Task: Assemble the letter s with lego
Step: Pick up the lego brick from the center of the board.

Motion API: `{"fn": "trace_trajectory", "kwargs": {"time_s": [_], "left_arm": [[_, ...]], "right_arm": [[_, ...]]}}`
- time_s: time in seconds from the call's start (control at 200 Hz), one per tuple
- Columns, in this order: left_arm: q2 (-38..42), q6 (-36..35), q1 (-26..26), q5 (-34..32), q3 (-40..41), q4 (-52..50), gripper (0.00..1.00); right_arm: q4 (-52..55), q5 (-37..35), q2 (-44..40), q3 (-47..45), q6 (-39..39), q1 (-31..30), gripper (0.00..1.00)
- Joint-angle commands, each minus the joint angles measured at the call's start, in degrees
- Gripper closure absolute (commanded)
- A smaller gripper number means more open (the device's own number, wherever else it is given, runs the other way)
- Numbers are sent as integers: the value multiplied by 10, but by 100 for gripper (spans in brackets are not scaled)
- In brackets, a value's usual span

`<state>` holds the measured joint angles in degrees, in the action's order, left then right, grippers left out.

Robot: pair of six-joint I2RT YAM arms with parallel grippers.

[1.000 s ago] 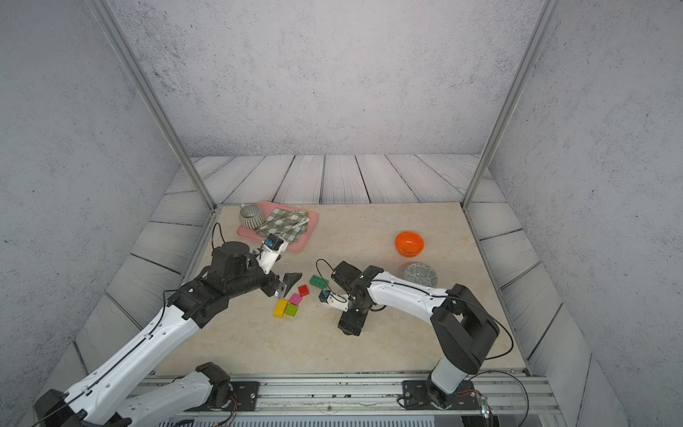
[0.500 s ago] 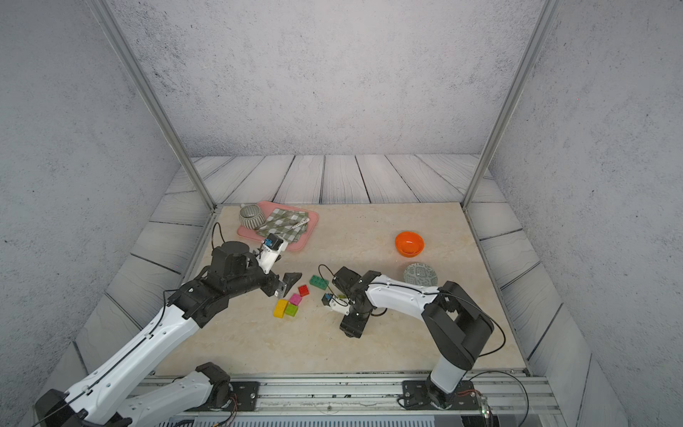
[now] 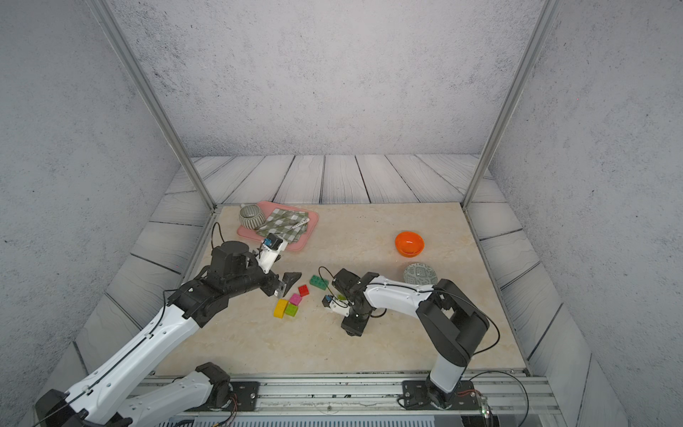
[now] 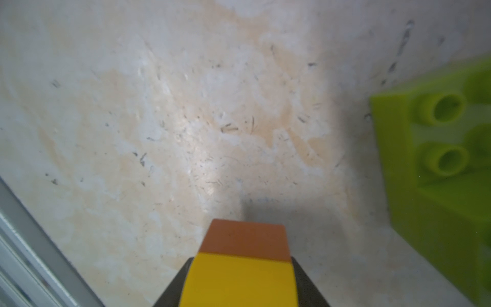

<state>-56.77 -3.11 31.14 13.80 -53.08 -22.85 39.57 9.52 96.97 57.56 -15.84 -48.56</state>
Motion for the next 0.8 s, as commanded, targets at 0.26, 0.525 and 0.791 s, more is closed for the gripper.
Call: {"fn": "trace_trajectory", "kwargs": {"time_s": [0.26,0.525,0.791], "left_arm": [[-3,3,-7,11,8,13,5],[-2,3,-8,11,9,13,5],[1,4,-10,13,8,14,5]], "right_arm": [[9,-3,19,7,0,-2,60],[35,-14,-22,27,-24,-3,74],[161,-36,-91,158,-199,-2,74]]}}
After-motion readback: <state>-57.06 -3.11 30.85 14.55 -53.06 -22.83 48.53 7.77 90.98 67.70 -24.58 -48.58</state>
